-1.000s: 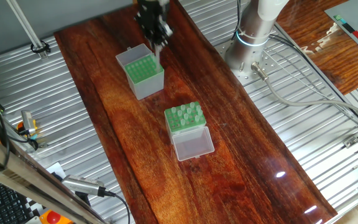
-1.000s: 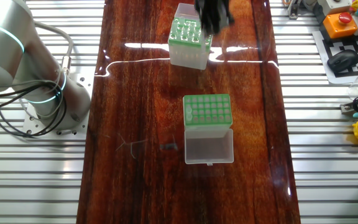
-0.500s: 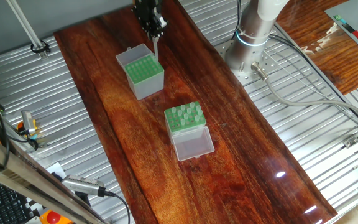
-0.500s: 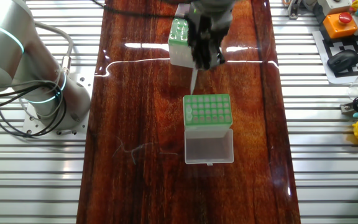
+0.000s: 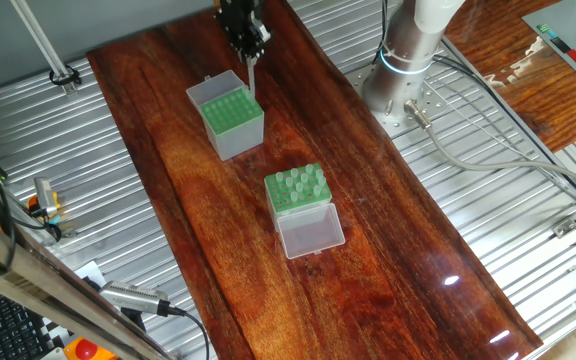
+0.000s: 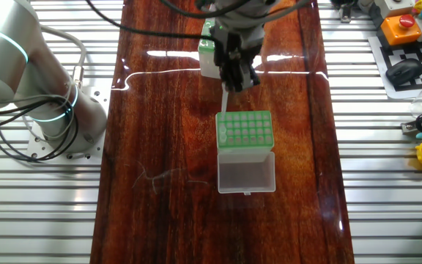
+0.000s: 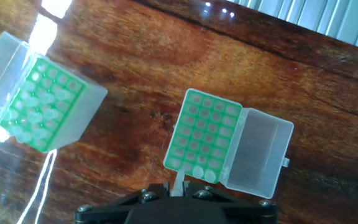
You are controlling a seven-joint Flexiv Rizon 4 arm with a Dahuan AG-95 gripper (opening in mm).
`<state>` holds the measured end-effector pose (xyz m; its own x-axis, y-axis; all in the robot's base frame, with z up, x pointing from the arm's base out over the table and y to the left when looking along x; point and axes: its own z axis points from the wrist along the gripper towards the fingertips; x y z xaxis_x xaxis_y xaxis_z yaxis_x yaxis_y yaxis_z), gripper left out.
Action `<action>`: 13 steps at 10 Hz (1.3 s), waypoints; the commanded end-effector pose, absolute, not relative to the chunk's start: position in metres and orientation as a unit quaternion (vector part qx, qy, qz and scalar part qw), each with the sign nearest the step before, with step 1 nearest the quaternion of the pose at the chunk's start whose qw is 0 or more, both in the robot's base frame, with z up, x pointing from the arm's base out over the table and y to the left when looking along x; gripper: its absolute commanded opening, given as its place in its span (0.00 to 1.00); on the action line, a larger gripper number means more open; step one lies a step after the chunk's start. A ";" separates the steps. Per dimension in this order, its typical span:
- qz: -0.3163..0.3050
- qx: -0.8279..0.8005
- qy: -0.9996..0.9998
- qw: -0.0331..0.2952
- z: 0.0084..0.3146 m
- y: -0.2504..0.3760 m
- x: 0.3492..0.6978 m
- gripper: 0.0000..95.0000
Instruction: Transfer all large pipette tips from one holder to another
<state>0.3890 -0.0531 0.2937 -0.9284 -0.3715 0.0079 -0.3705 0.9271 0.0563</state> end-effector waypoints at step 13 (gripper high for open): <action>-0.030 0.193 -0.981 0.002 0.282 -0.057 0.389 0.00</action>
